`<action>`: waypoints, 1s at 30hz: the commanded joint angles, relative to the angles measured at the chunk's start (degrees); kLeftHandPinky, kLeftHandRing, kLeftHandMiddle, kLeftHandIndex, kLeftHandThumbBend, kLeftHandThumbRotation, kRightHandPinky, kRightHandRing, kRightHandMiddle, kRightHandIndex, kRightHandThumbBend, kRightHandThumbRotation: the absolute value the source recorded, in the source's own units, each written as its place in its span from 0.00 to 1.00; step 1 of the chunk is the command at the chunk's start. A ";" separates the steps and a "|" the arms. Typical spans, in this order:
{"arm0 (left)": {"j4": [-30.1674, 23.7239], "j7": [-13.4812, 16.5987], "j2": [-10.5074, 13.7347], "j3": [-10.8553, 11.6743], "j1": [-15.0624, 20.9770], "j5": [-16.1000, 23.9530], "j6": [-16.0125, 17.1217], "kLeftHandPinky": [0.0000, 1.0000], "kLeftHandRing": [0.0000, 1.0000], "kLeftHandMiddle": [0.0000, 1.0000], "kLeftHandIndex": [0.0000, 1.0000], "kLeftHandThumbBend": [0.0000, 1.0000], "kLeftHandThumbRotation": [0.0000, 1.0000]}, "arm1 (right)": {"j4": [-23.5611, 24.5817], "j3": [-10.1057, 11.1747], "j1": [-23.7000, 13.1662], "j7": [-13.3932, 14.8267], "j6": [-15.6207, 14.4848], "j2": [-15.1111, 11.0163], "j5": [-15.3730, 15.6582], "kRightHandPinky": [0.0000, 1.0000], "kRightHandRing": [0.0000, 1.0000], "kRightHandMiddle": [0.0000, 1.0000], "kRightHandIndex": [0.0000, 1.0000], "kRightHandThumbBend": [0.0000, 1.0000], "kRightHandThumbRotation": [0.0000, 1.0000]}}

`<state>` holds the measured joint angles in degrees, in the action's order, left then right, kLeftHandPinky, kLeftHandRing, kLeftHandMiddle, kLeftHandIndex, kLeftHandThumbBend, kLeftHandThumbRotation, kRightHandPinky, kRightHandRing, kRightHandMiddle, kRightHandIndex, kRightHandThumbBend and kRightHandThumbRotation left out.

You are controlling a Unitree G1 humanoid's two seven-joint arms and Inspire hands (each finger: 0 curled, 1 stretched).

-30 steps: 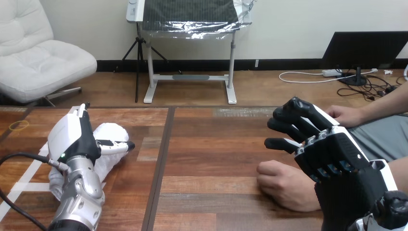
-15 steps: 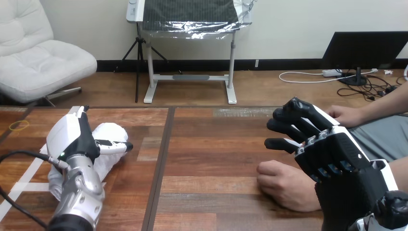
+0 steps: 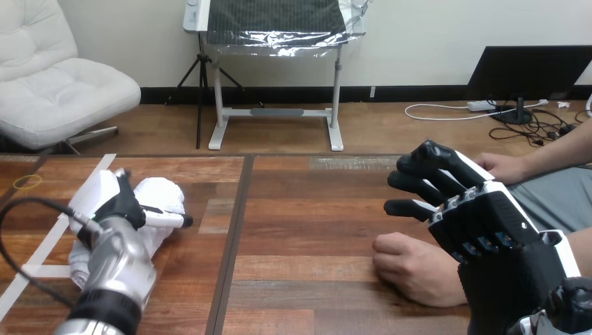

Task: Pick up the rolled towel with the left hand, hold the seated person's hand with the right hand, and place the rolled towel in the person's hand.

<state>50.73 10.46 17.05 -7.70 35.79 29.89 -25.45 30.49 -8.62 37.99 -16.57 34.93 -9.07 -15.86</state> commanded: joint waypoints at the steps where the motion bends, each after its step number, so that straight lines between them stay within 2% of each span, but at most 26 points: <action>1: -3.78 -5.02 -0.01 -2.60 4.15 0.77 -5.96 0.41 0.63 0.72 0.77 0.91 0.30 | 2.23 0.35 -2.08 0.05 1.82 0.63 -0.80 0.70 0.80 0.81 0.82 0.88 1.00; 4: -4.41 -8.40 0.12 -3.20 4.97 0.31 -9.26 0.39 0.64 0.73 0.77 0.89 0.29 | 2.07 0.45 -2.17 0.07 2.00 0.63 -0.67 0.70 0.80 0.82 0.82 0.88 1.00; 8: -6.25 -12.47 0.73 -5.70 5.50 1.65 -12.99 0.40 0.68 0.76 0.75 0.87 0.28 | 2.19 0.40 -2.13 0.25 1.87 0.68 -0.53 0.69 0.80 0.82 0.82 0.88 1.00; 11: -7.59 -14.56 1.27 -7.60 5.55 2.76 -14.72 0.38 0.65 0.72 0.72 0.86 0.27 | 2.23 0.37 -2.10 0.33 1.79 0.66 -0.49 0.69 0.80 0.82 0.82 0.88 1.00; 15: -8.98 -16.42 1.65 -8.90 5.51 3.58 -16.33 0.35 0.61 0.68 0.68 0.84 0.24 | 2.17 0.38 -2.14 0.39 1.76 0.66 -0.47 0.70 0.81 0.82 0.82 0.88 1.00; 17: -9.71 -16.84 1.73 -9.22 5.33 3.87 -16.91 0.34 0.60 0.67 0.67 0.84 0.23 | 2.22 0.38 -2.13 0.42 1.70 0.63 -0.45 0.70 0.81 0.82 0.82 0.88 1.00; 25: -10.84 -16.82 1.71 -9.70 5.17 3.67 -18.55 0.22 0.39 0.51 0.60 0.83 0.07 | 2.13 0.46 -2.28 0.65 1.96 0.69 -0.05 0.70 0.81 0.82 0.82 0.88 1.00; 30: -11.29 -15.23 1.43 -8.84 4.56 2.98 -18.21 0.18 0.30 0.42 0.59 0.82 0.02 | 2.23 0.41 -2.31 0.67 1.81 0.61 -0.27 0.71 0.81 0.82 0.82 0.88 1.00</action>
<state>41.81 -5.98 17.91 -16.01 39.21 32.33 -43.62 30.49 -8.60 37.97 -16.10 35.64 -9.03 -15.82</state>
